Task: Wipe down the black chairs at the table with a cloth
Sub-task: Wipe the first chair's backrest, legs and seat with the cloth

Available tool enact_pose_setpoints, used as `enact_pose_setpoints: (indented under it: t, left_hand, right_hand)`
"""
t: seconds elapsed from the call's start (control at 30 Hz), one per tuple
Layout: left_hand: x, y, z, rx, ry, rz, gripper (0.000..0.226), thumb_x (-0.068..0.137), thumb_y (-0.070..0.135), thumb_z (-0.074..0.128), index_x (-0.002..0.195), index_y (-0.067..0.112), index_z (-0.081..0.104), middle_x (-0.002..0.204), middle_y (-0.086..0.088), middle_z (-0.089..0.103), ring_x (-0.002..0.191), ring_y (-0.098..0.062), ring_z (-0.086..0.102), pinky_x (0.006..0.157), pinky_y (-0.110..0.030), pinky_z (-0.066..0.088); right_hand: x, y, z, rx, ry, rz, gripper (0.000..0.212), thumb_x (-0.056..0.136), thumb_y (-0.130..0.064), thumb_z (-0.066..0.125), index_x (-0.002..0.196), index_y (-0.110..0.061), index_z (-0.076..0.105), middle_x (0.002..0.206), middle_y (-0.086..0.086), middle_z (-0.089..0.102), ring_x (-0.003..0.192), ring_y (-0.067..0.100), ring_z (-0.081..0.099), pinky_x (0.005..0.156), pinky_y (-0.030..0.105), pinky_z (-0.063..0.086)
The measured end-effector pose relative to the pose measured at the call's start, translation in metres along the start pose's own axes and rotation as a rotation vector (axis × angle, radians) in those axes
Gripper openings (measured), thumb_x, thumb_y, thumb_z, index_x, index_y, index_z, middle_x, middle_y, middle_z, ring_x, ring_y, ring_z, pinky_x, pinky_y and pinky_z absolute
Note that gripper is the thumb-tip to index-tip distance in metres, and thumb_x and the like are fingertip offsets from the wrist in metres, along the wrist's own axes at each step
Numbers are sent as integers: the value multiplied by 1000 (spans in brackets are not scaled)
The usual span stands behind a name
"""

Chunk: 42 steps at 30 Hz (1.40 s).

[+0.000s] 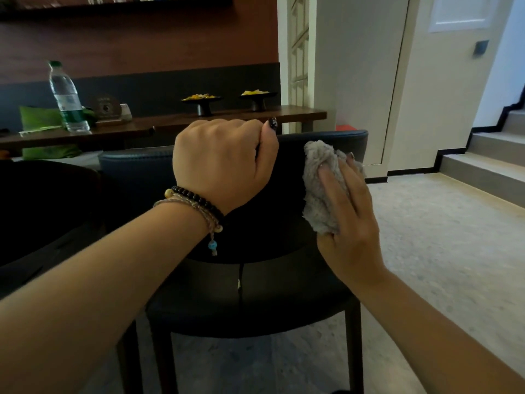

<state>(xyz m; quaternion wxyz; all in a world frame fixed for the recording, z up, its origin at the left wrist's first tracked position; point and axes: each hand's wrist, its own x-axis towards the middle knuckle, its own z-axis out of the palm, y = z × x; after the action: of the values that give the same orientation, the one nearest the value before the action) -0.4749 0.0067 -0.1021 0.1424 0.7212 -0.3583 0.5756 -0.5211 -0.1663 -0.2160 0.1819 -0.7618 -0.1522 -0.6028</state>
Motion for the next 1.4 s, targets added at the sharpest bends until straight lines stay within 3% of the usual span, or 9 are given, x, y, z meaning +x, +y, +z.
enact_pose_setpoints:
  t: [0.17,0.33,0.43,0.6,0.73,0.9,1.2,1.27,1.4]
  left_hand:
    - [-3,-9,-9,2,-89,158,37,100,28,37,85,10,67,73,-3,65,60,-22,59,56,-31,42]
    - [-5,-16,-17,-57,-157,190,36,100,31,38,105,9,67,91,-5,70,75,-24,66,60,-38,51]
    - [-9,-13,-15,17,-135,172,36,100,32,39,99,8,66,81,-5,66,65,-22,59,57,-36,45]
    - [-12,-7,-3,154,-11,104,28,97,31,43,84,13,60,74,-3,56,63,-21,45,65,-35,32]
    - [-25,-2,2,165,33,24,28,96,34,43,101,15,64,90,-3,61,81,-23,51,79,-38,32]
    - [-50,-9,-6,42,-33,-141,55,89,48,50,130,11,50,126,-8,53,120,-25,46,112,-49,22]
    - [-61,-7,-12,-38,-61,-270,68,82,49,60,137,11,43,135,-8,44,136,-27,33,115,-61,7]
    - [-60,-9,-16,-65,-82,-246,71,79,49,63,137,12,43,135,-7,44,135,-27,35,115,-61,8]
    - [-60,-23,-32,-78,-233,-149,85,73,50,63,145,17,33,144,0,38,139,-21,29,118,-54,6]
  right_hand:
    - [27,-8,1,8,84,-35,44,99,-14,53,137,5,43,142,30,39,136,50,34,107,63,34]
    - [-1,-11,7,-87,-48,-83,48,95,-10,58,138,-12,36,146,16,30,139,45,30,110,60,34]
    - [-13,-3,-4,-113,-177,-178,52,92,-7,60,137,-15,37,145,12,29,138,46,31,106,63,37]
    - [38,10,-20,-121,-43,-283,45,99,-10,54,141,-9,36,147,18,29,140,45,27,110,61,33]
    - [32,1,-8,-195,-80,-347,34,103,-13,46,137,-9,41,147,21,38,135,49,34,107,64,34]
    - [10,20,-26,-245,-281,-564,31,103,-17,43,134,-11,43,138,20,43,129,50,42,99,69,39]
    - [38,7,-9,-273,-63,-532,35,100,-10,56,135,-10,53,138,20,51,131,46,44,113,63,25]
    - [16,15,-5,-286,-112,-558,37,100,-10,55,137,-12,50,141,18,49,134,44,42,113,62,24]
    - [-24,38,-10,-419,-440,-808,48,92,-13,65,138,-15,53,146,12,48,138,36,39,109,59,36]
